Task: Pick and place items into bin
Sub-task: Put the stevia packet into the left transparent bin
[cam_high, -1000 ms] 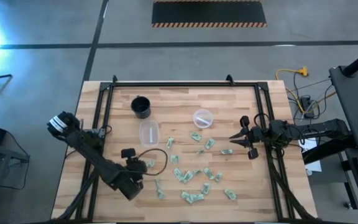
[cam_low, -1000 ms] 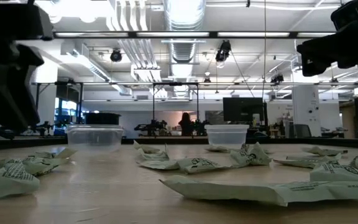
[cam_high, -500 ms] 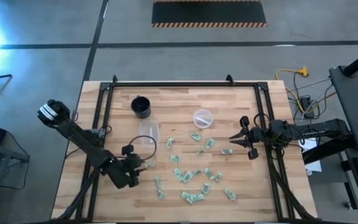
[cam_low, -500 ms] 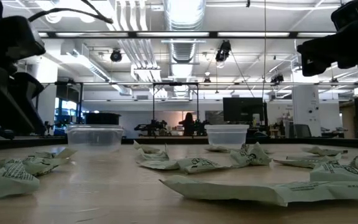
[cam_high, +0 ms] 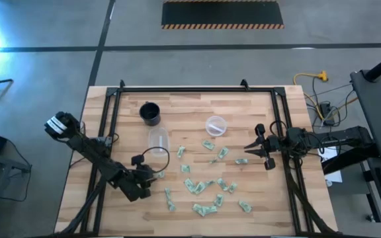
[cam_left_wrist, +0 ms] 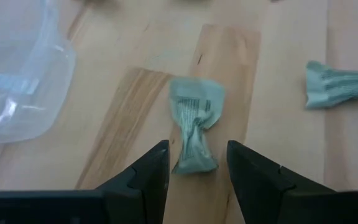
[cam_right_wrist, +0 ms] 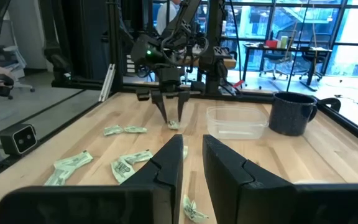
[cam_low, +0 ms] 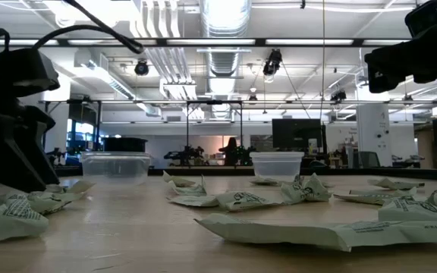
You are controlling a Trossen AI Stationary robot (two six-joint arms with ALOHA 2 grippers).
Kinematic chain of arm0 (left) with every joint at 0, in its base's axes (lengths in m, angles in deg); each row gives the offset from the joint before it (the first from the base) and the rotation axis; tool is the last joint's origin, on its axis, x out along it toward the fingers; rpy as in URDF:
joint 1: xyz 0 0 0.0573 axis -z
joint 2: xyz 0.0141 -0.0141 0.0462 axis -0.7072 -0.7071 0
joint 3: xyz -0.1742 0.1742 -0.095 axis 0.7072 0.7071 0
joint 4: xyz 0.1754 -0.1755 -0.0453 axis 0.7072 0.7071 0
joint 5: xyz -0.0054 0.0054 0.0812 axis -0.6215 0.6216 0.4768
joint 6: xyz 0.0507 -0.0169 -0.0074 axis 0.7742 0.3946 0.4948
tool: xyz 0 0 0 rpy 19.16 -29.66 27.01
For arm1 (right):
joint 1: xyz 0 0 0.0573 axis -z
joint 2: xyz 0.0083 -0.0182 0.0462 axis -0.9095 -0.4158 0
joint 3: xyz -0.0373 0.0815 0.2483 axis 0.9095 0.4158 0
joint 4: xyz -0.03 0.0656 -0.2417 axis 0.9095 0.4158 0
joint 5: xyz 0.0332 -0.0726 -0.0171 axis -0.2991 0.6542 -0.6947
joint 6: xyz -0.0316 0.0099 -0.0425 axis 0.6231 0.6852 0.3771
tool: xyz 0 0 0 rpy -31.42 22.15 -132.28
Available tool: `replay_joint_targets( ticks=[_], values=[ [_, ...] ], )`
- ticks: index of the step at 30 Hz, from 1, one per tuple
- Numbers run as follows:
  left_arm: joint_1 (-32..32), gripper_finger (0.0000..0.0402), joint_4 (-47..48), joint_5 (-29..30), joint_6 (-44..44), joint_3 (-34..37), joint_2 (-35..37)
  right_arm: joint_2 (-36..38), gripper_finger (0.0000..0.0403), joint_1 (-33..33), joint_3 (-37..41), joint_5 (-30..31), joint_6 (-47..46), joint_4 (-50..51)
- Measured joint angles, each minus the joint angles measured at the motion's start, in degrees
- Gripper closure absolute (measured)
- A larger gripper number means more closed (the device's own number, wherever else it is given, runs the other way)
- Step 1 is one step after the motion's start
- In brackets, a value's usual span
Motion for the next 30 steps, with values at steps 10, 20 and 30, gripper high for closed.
replay_joint_targets(
  ticks=[10,20,30],
  values=[
    [-0.37,0.0273,-0.57,-0.06,0.05,-0.15,-2.24,-0.33,0.0351,0.00,0.00,0.00,-0.16,0.02],
    [-0.46,0.0389,-0.14,-0.46,2.48,-0.13,-1.59,-0.74,0.0351,0.00,0.00,0.00,-0.16,0.07],
    [-0.48,0.0396,0.39,0.13,7.25,-1.36,-0.93,-2.10,0.0351,0.00,0.00,0.05,-0.14,0.02]
  ],
)
